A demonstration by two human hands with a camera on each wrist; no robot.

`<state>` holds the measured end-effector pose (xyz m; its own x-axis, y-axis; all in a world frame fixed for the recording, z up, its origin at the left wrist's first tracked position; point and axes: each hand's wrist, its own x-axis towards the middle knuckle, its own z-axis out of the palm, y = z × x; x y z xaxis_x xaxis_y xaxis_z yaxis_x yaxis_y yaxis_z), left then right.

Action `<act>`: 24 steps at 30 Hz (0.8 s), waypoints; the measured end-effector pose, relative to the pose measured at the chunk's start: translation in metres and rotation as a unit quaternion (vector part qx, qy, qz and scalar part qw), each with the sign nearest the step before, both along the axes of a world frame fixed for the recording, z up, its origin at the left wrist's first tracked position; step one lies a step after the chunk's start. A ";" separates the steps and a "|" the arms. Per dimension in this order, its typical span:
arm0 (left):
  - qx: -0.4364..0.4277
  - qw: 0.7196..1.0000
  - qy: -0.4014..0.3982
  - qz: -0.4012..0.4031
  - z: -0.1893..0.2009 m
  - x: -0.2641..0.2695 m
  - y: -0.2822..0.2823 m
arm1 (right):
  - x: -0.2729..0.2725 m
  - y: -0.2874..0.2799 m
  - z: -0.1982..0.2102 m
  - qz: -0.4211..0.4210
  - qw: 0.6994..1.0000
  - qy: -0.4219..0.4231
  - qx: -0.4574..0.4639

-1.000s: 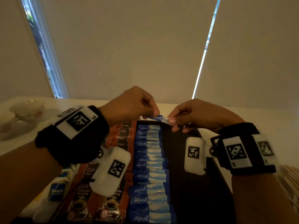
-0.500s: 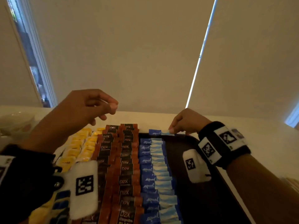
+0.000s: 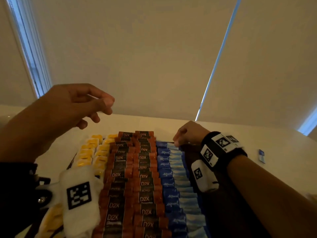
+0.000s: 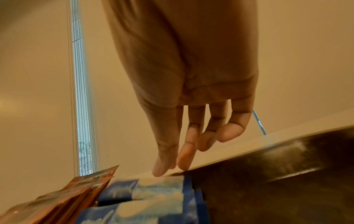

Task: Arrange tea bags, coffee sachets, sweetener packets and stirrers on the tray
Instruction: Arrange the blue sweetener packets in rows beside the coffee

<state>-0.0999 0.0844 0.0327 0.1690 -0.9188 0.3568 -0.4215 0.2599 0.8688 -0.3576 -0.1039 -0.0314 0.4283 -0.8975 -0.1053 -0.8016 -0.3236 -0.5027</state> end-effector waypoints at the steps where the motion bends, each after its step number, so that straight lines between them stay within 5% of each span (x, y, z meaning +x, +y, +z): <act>1: 0.006 1.000 0.003 0.004 0.001 0.000 -0.002 | 0.000 0.002 0.003 0.001 1.000 -0.005 -0.011; 6: 0.049 0.997 -0.031 0.042 0.005 0.005 -0.016 | -0.019 0.060 0.035 0.112 0.991 -0.006 -0.077; 12: 0.061 0.995 -0.057 0.050 -0.001 -0.012 -0.020 | -0.058 0.170 0.033 0.252 0.962 0.101 -0.009; 24: 0.035 0.999 -0.035 0.015 -0.004 -0.008 -0.020 | -0.056 0.191 -0.001 0.276 0.928 0.233 -0.096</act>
<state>-0.1076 0.0642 0.0289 0.1737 -0.9366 0.3044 -0.4889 0.1863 0.8522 -0.4137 0.0869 -0.0326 0.7766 -0.5760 -0.2551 -0.6026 -0.7973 -0.0344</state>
